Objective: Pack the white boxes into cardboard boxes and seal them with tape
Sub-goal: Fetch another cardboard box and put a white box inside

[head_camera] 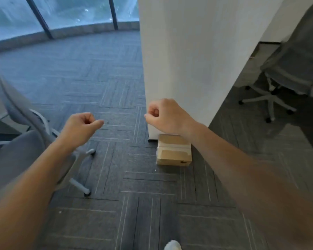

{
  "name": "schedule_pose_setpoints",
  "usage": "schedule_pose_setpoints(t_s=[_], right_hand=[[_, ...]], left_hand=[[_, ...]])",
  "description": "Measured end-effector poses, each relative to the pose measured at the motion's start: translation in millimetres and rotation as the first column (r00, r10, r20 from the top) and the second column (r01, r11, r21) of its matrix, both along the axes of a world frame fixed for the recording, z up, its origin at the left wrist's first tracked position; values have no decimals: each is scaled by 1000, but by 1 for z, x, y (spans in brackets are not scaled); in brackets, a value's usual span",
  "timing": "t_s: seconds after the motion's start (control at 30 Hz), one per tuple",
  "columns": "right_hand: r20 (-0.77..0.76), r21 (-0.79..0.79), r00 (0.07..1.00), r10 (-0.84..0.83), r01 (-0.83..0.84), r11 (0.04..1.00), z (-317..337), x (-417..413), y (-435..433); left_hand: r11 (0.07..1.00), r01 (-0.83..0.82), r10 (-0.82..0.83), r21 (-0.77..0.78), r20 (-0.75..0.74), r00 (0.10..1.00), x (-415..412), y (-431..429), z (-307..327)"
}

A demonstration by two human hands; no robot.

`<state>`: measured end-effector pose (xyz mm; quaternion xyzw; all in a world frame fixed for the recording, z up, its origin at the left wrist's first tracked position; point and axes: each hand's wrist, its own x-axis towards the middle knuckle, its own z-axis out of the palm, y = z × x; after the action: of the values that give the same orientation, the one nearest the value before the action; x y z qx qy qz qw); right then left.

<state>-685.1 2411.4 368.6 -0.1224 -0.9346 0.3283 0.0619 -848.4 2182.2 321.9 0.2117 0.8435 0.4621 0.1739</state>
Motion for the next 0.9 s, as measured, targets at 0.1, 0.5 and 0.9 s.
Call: schedule_pose_setpoints(t_s=[0.1, 0.5, 0.9], right_hand=[[-40, 64, 991, 129, -127, 990, 39, -33, -71], [-134, 262, 774, 619, -575, 775, 131, -201, -457], [-158, 204, 225, 961, -945, 255, 144, -315, -747]], left_hand=[[998, -57, 55, -9, -114, 992, -8, -84, 46], [922, -384, 374, 49, -371, 850, -38, -465, 167], [473, -876, 828, -97, -292, 479, 1, -734, 160]])
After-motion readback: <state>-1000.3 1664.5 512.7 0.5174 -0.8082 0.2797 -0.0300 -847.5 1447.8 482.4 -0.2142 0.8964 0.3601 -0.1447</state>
